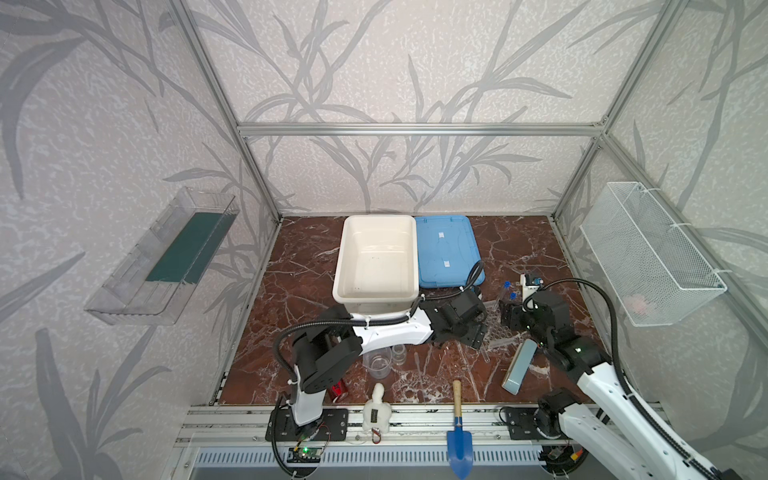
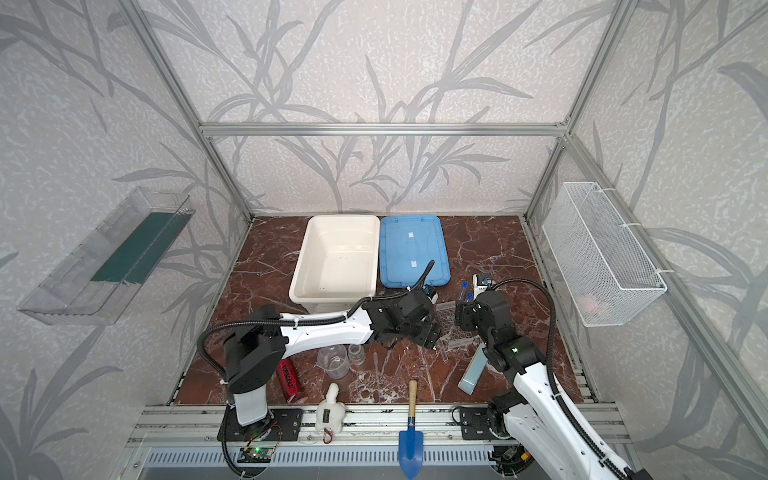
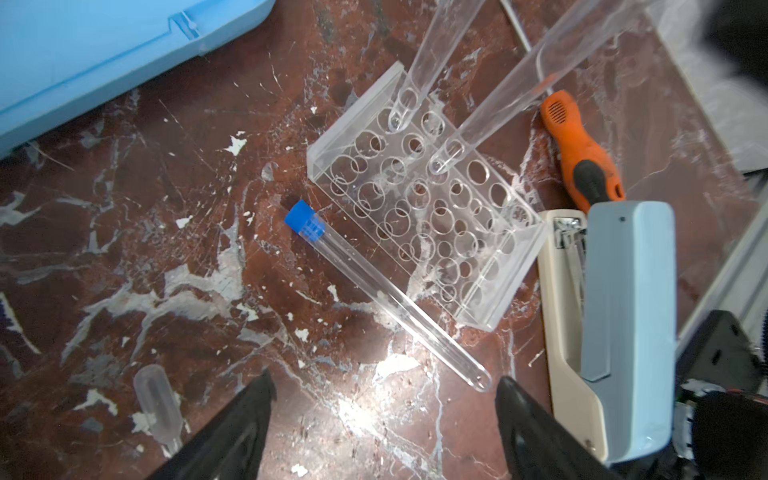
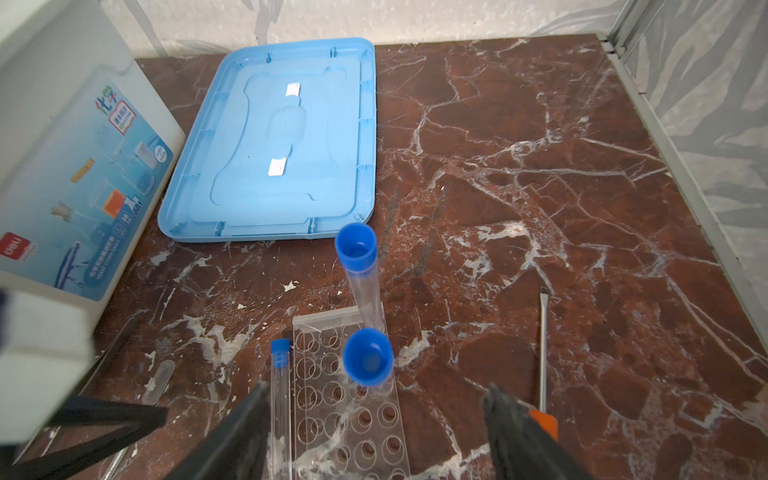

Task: Organize the chemistry lab equipment
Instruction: 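Lower the left gripper onto the last lying blue-capped tube while the right gripper withdraws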

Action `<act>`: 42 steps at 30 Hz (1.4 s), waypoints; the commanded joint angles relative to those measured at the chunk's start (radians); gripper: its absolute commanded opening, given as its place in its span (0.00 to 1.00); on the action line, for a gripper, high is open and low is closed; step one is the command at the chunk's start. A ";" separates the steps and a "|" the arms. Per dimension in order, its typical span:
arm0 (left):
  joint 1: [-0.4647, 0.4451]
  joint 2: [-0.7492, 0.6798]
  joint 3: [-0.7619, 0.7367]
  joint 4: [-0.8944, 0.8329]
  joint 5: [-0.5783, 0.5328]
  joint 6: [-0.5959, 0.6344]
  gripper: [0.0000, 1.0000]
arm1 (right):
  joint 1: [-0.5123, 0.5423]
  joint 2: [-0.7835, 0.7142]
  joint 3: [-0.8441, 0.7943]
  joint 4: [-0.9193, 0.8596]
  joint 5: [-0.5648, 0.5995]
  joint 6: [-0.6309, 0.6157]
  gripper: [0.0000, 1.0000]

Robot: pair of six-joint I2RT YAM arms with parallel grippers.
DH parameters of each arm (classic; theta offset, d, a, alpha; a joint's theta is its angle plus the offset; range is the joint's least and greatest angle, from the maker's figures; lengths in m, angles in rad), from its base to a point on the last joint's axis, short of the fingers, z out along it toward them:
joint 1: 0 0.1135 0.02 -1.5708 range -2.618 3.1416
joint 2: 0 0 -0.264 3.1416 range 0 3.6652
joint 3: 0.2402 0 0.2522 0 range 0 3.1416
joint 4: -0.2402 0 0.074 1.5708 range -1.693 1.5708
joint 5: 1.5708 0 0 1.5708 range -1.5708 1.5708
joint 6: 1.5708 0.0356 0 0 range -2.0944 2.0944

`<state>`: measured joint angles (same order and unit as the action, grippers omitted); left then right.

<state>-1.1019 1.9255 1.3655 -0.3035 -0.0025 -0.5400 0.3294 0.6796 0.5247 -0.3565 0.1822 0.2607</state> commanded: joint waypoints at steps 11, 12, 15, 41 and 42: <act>0.002 0.161 0.210 -0.209 -0.049 -0.140 0.71 | 0.002 -0.278 -0.033 -0.172 -0.061 0.069 0.84; 0.003 0.177 0.240 -0.244 -0.051 -0.142 0.70 | 0.001 -0.284 -0.032 -0.173 -0.055 0.070 0.84; -0.001 0.211 0.286 -0.285 -0.067 -0.156 0.64 | 0.002 -0.299 -0.036 -0.168 -0.054 0.066 0.84; 0.065 0.313 0.331 -0.479 -0.073 -0.068 0.27 | 0.001 -0.304 -0.040 -0.159 -0.079 0.053 0.82; 0.075 0.302 0.311 -0.458 -0.057 -0.061 0.27 | 0.002 -0.302 -0.040 -0.160 -0.079 0.051 0.82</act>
<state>-1.0622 2.2414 1.7405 -0.7357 -0.0750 -0.6353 0.3294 0.3717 0.4904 -0.5148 0.1108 0.3237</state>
